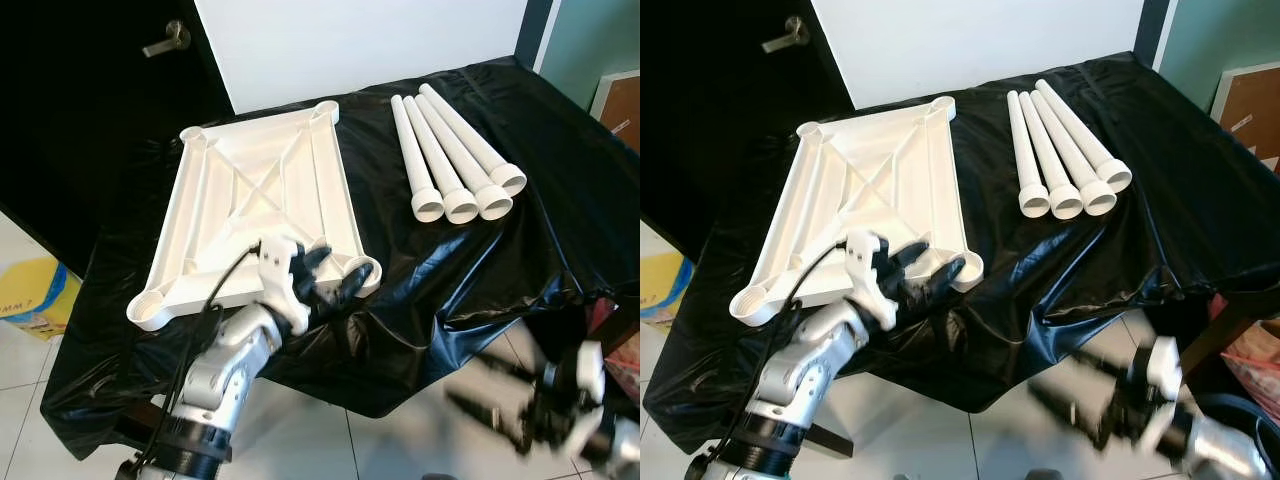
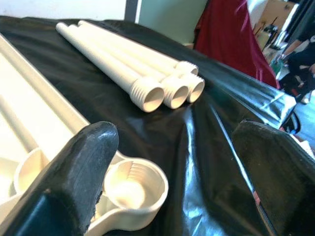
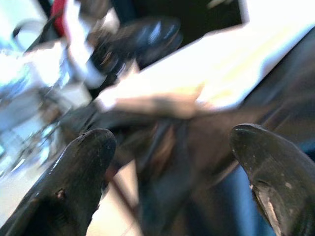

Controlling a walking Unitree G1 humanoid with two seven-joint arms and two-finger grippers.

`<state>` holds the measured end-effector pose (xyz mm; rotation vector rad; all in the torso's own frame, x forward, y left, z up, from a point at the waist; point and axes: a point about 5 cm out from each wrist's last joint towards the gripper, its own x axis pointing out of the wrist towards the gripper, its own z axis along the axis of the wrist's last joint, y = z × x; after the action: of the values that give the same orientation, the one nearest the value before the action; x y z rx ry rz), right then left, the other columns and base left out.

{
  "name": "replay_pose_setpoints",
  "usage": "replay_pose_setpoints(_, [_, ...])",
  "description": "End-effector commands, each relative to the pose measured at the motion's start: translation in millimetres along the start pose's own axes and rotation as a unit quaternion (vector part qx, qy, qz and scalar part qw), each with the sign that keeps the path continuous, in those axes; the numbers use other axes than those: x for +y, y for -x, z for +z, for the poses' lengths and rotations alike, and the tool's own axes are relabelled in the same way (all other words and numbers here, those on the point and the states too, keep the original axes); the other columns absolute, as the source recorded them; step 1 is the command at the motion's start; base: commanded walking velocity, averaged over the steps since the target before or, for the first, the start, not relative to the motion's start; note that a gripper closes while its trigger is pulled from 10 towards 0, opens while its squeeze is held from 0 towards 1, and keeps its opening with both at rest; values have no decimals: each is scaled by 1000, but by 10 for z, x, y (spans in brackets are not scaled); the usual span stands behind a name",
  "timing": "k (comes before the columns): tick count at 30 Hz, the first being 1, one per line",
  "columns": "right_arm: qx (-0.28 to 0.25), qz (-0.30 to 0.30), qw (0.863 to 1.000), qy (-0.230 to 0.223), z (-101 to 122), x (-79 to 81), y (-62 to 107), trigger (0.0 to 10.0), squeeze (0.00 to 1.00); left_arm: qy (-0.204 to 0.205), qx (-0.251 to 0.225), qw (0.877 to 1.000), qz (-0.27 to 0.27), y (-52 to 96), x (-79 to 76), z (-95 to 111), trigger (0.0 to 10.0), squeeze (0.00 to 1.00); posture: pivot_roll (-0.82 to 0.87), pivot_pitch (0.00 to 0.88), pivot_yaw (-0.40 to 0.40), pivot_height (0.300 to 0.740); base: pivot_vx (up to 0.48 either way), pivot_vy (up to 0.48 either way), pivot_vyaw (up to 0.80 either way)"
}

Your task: Building children table

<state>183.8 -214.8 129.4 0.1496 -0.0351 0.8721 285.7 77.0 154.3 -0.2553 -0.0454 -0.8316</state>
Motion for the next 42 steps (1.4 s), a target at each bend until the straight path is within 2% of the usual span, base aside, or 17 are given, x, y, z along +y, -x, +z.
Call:
replay_pose_setpoints(1, [-33,-40,999,0,72,-71,-154,10000,0,-4,6,999,47,27,165,-5,10000,0,-247,16,134,740,0,0,0])
replay_pose_setpoints(4, [-79,-87,993,12,198,-163,-414,10000,0,-6,2,996,86,-10,282,54,10000,0,-226,6,119,740,0,0,0])
replay_pose_setpoints(5, [-79,-87,993,12,198,-163,-414,10000,0,-6,2,996,86,-10,282,54,10000,0,-226,6,119,740,0,0,0])
replay_pose_setpoints(7, [-102,-158,982,23,239,-276,-679,10000,0,-7,-1,991,130,-21,405,108,10000,0,-198,0,99,740,0,0,0])
replay_pose_setpoints(14, [-117,-223,968,12,286,-352,-941,10000,0,-13,-10,984,176,-15,538,142,10000,0,-167,0,73,740,0,0,0])
replay_pose_setpoints(16, [-113,-286,951,27,318,-406,-1130,10000,0,-18,-30,979,200,-14,613,201,10000,0,-141,6,54,740,0,0,0])
replay_pose_setpoints(18, [-113,-304,945,37,332,-416,-1178,10000,0,-17,-35,978,206,-14,631,217,10000,0,-141,6,54,740,0,0,0])
replay_pose_setpoints(20, [-117,-355,925,68,379,-458,-1281,10000,0,-49,-58,968,238,-2,696,315,10000,0,-122,11,47,740,0,0,0])
replay_pose_setpoints(21, [-117,-355,925,68,379,-458,-1281,10000,0,-49,-58,968,238,-2,696,315,10000,0,-122,11,47,740,0,0,0])
replay_pose_setpoints(25, [-125,-394,903,115,427,-478,-1313,10000,0,-65,-78,955,278,96,742,356,10000,0,-117,13,52,740,0,0,0])
replay_pose_setpoints(26, [-132,-400,901,109,415,-484,-1300,10000,0,-60,-91,948,299,153,768,361,10000,0,-112,10,48,740,0,0,0])
replay_pose_setpoints(29, [-138,-396,902,100,379,-481,-1306,10000,0,-50,-125,932,336,250,805,382,10000,0,-109,10,48,740,0,0,0])
replay_pose_setpoints(32, [-140,-393,903,100,368,-473,-1316,10000,0,-60,-119,933,333,245,775,354,10000,0,-100,13,41,740,0,0,0])
replay_pose_setpoints(34, [-132,-388,902,132,351,-442,-1344,10000,0,-92,-110,938,316,244,725,320,10000,0,-95,8,40,740,0,0,0])
replay_pose_setpoints(37, [-123,-396,898,148,284,-448,-1327,10000,0,-107,-100,942,303,253,696,247,10000,0,-100,4,45,740,0,0,0])
replay_pose_setpoints(39, [-119,-401,896,150,248,-458,-1318,10000,0,-110,-95,941,304,258,696,216,10000,0,-100,4,45,740,0,0,0])
replay_pose_setpoints(42, [-119,-427,882,158,221,-495,-1242,10000,0,-83,-117,940,308,257,686,223,10000,0,-113,9,41,740,0,0,0])
